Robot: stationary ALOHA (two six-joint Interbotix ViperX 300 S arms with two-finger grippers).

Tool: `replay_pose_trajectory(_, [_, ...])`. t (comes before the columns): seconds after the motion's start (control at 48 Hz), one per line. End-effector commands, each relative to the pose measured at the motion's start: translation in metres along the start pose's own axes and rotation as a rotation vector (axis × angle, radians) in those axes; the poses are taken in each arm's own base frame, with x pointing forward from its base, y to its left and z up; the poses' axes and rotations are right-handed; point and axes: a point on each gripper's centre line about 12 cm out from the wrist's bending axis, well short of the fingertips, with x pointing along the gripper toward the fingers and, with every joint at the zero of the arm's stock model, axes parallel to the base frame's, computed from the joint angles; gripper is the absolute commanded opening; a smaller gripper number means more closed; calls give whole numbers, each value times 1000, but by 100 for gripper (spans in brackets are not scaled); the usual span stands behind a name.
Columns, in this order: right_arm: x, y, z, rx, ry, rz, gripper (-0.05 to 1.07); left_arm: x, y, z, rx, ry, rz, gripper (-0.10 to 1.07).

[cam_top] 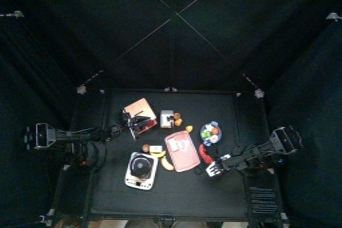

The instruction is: Grab knife

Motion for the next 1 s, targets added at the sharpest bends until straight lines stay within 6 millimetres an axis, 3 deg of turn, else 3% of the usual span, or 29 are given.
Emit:
replay_pose_trajectory(0.0, [-20, 8, 6, -4, -29, 17, 55, 3, 0, 5, -2, -16, 3, 64])
replay_pose_trajectory(0.229, [-39, 10, 11, -11, -56, 5, 55, 3, 0, 5, -2, -16, 3, 64])
replay_pose_trajectory(0.979, [-65, 18, 24, -57, -153, 89, 54, 7, -4, 11, -1, -36, -9, 64])
